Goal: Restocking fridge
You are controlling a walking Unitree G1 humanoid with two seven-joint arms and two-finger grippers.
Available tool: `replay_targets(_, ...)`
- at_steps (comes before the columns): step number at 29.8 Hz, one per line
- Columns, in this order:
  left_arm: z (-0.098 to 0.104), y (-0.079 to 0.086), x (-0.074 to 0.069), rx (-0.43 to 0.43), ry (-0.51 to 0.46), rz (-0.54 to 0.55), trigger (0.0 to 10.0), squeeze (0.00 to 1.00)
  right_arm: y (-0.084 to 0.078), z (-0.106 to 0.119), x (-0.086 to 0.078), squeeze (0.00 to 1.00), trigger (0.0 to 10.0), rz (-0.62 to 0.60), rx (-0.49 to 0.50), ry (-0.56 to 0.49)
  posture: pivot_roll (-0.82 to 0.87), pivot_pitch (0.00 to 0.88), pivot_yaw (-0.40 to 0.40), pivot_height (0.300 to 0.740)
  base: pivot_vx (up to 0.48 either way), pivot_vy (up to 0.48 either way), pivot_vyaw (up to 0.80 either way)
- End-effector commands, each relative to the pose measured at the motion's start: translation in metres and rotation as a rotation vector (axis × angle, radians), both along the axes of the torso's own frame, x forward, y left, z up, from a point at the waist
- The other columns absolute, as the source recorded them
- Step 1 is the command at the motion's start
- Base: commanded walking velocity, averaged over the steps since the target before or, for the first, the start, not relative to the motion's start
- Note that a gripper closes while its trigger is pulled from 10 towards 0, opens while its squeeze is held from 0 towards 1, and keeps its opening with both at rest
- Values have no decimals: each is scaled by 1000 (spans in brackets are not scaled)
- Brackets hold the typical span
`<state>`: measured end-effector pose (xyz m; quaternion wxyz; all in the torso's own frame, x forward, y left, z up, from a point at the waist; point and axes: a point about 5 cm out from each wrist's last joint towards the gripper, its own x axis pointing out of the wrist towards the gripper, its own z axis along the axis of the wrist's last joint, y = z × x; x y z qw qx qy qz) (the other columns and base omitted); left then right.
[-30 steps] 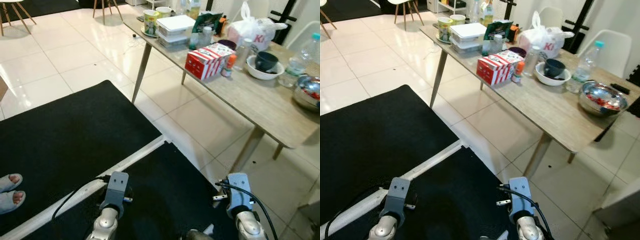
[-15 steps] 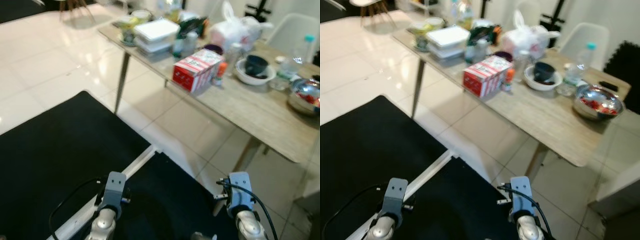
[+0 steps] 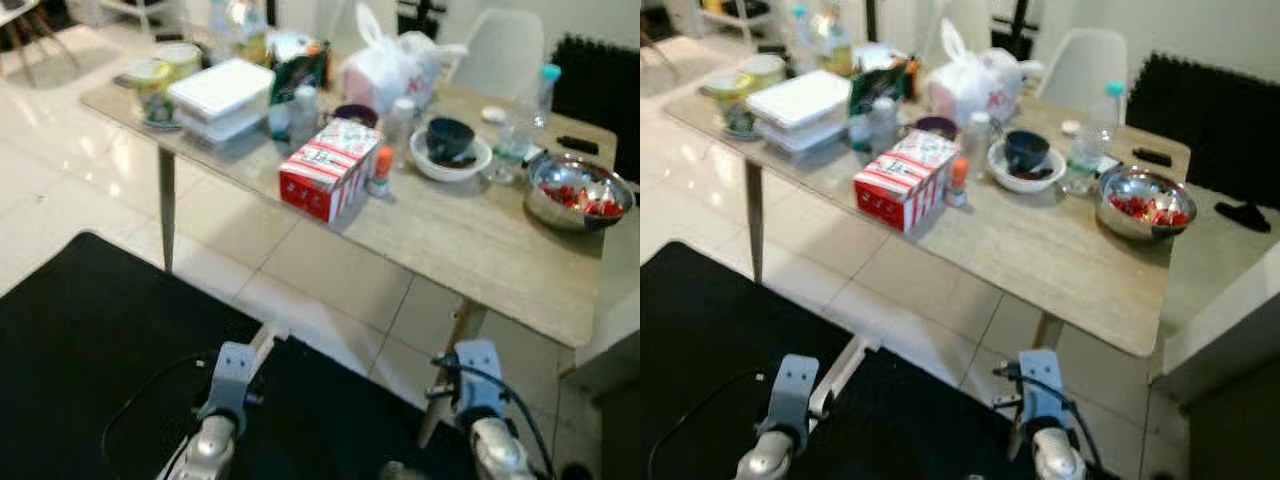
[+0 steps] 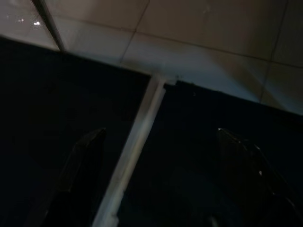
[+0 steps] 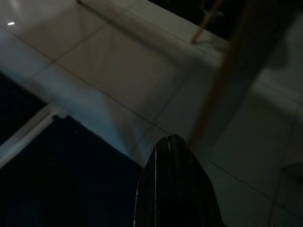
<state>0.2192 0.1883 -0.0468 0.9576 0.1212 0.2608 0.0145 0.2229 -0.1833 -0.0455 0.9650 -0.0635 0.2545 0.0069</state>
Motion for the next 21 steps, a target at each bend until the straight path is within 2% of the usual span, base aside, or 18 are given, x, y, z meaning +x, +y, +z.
replay_targets(1,0,-5,1,-8,2,-16,10000,0,-7,-2,-4,0,10000,-29,-9,19,-58,48,-50,740,304,0,-800)
replay_targets(5,0,-5,1,-8,3,-21,10000,0,-8,-3,-4,0,10000,-29,-12,20,-57,47,-51,740,284,0,-791)
replay_targets(8,-1,-5,0,-3,7,-38,10000,0,-8,-3,-4,0,10000,-27,-16,20,-57,46,-50,740,0,0,-590)
replay_targets(21,-2,-6,-3,-15,12,-61,10000,0,-9,-3,-5,0,10000,-16,-37,24,-56,41,-51,740,0,0,0)
